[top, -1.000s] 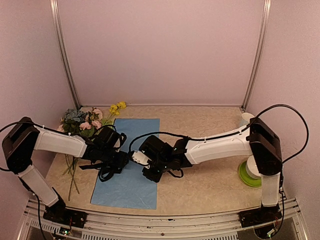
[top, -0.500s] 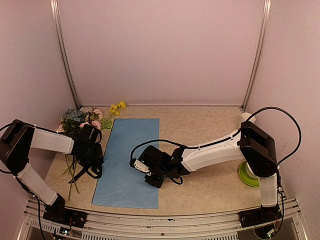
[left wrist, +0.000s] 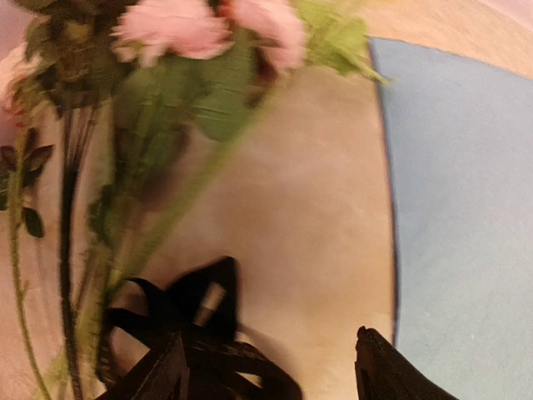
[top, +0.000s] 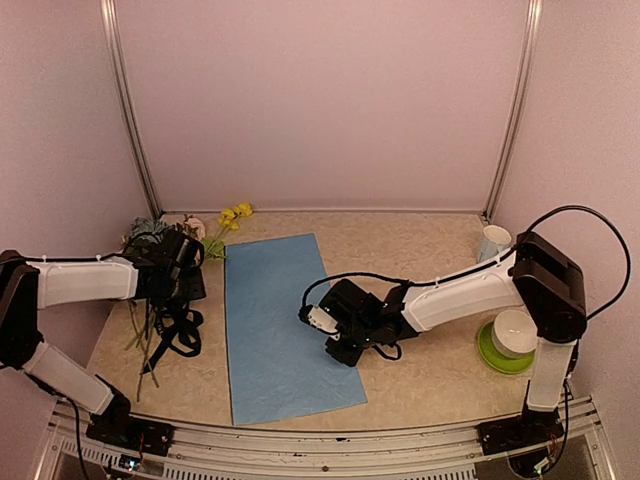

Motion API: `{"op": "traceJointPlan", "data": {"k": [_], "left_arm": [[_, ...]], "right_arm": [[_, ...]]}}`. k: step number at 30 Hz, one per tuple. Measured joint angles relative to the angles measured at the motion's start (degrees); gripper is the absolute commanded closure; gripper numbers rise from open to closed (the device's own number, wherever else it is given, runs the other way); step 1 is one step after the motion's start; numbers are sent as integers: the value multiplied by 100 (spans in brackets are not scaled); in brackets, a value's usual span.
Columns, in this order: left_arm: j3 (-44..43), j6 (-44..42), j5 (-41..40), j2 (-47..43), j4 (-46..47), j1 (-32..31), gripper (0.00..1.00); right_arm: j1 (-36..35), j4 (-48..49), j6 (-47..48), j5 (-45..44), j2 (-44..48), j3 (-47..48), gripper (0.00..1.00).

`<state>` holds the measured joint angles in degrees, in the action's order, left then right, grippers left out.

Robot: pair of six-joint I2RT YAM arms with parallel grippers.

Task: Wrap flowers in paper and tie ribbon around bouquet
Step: Move the folded wrapping paper to the center of the board.

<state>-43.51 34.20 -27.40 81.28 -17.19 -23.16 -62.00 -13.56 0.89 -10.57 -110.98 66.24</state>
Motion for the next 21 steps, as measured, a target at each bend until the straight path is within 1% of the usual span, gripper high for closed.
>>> {"op": "traceJointPlan", "data": {"k": [3, 5, 8, 9, 10, 11, 12, 14, 16, 18, 21], "left_arm": [[-262, -68, 179, 308, -63, -789, 32], [-361, -127, 426, 501, -42, -1108, 32], [-387, -170, 767, 732, 4, -1276, 32], [-387, -179, 844, 787, 0, -1300, 31], [-387, -197, 920, 809, 0, -1331, 29], [-387, -219, 957, 811, 0, -1349, 25], [-387, -247, 988, 800, 9, -1375, 20], [-387, -284, 1051, 758, 0, -1438, 13], [-385, -319, 1106, 651, -4, -1532, 11], [-378, -334, 1161, 466, -9, -1622, 9], [-367, -339, 1174, 195, -9, -1746, 8]], "right_arm": [[236, -79, -61, -37, 295, -352, 78], [374, -188, -109, -68, 448, -507, 78], [586, -417, -208, -162, 717, -758, 74], [649, -549, -240, -216, 815, -833, 69], [713, -710, -280, -269, 911, -887, 44], [750, -859, -328, -304, 986, -901, 8], [785, -955, -376, -321, 1043, -898, 1], [807, -1161, -431, -267, 1193, -863, 0], [664, -1294, -479, -116, 1333, -748, 0], [302, -1285, -505, 31, 1427, -592, 0], [-511, -1196, -496, 262, 1412, -260, 0]]}}
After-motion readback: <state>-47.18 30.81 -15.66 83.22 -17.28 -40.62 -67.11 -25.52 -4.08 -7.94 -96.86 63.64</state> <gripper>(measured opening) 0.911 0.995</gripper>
